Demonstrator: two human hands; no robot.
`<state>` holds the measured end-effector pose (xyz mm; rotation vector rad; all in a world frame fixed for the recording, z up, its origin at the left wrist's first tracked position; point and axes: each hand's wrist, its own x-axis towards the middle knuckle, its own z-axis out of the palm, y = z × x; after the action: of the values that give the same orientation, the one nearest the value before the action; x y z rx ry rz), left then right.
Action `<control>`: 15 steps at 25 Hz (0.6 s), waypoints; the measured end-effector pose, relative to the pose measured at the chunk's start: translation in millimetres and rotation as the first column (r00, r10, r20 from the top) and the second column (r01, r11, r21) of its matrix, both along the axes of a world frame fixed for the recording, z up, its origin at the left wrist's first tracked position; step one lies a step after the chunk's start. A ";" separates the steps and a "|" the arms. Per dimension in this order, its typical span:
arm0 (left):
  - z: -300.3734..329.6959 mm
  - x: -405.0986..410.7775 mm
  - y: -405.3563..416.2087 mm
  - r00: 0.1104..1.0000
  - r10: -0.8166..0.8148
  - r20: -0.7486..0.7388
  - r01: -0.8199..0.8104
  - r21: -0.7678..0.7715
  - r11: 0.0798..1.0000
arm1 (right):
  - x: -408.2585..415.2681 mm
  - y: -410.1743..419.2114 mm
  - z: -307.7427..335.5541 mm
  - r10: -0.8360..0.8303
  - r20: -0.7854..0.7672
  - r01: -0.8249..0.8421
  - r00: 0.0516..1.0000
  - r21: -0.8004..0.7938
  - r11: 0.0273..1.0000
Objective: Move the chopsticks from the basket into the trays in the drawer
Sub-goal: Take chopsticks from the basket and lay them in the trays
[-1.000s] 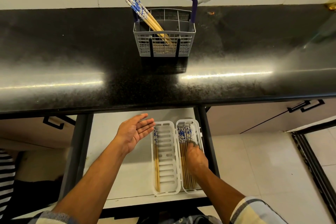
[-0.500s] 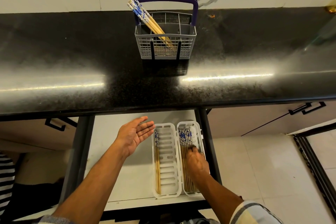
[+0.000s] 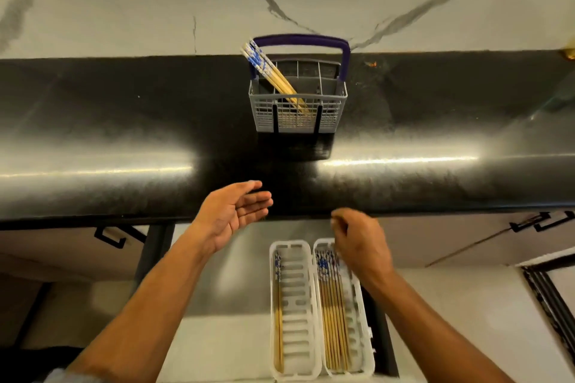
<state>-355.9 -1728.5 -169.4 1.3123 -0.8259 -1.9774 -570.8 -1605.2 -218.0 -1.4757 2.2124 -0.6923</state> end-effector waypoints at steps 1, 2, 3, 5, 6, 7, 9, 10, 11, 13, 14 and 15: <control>15.5 -3.9 -16.4 1.000 0.018 -0.002 -0.018 -0.043 0.999 | -4.8 -20.6 28.6 0.028 -0.010 -0.030 1.000 -0.149 0.988; 30.2 -8.9 -34.2 0.999 0.046 -0.002 -0.046 -0.090 0.995 | -7.8 -43.5 53.1 0.050 -0.027 -0.055 0.998 -0.267 0.962; 44.7 -14.3 -51.0 0.997 0.080 -0.001 -0.079 -0.138 0.987 | -8.0 -66.8 76.0 0.066 -0.047 -0.078 0.997 -0.348 0.934; 68.8 -26.6 -81.2 0.989 0.147 0.020 -0.139 -0.225 0.964 | -2.1 -114.9 107.3 0.092 -0.077 -0.117 0.993 -0.425 0.898; 78.2 -32.4 -93.6 0.984 0.175 0.037 -0.160 -0.258 0.953 | 2.3 -137.4 117.1 0.102 -0.091 -0.131 0.991 -0.424 0.896; 85.5 -37.0 -103.1 0.979 0.197 0.053 -0.174 -0.285 0.943 | 6.9 -158.3 122.8 0.108 -0.105 -0.141 0.989 -0.395 0.908; 96.3 -43.3 -118.2 0.971 0.234 0.052 -0.206 -0.314 0.927 | 16.4 -197.0 128.8 0.099 -0.150 -0.141 0.984 -0.301 0.943; 100.6 -44.7 -121.8 0.968 0.249 0.039 -0.224 -0.316 0.922 | 20.7 -214.4 128.1 0.084 -0.172 -0.127 0.982 -0.254 0.959; 104.6 -44.9 -121.7 0.966 0.258 0.025 -0.238 -0.312 0.920 | 24.7 -230.0 127.1 0.066 -0.191 -0.108 0.979 -0.217 0.970; 105.1 -41.9 -116.0 0.964 0.265 0.012 -0.250 -0.291 0.924 | 30.7 -256.2 122.2 0.044 -0.214 -0.083 0.976 -0.176 0.981; 103.1 -38.9 -111.3 0.965 0.263 0.012 -0.250 -0.271 0.930 | 32.0 -266.5 118.8 0.042 -0.226 -0.081 0.973 -0.167 0.983; 100.4 -34.2 -106.8 0.966 0.260 0.014 -0.248 -0.247 0.937 | 32.6 -273.8 115.6 0.037 -0.234 -0.077 0.971 -0.164 0.983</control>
<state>-390.2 -1835.3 -69.0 1.2549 -0.8444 -1.5954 -538.2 -1879.0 -102.4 -1.7793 2.3173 -0.7424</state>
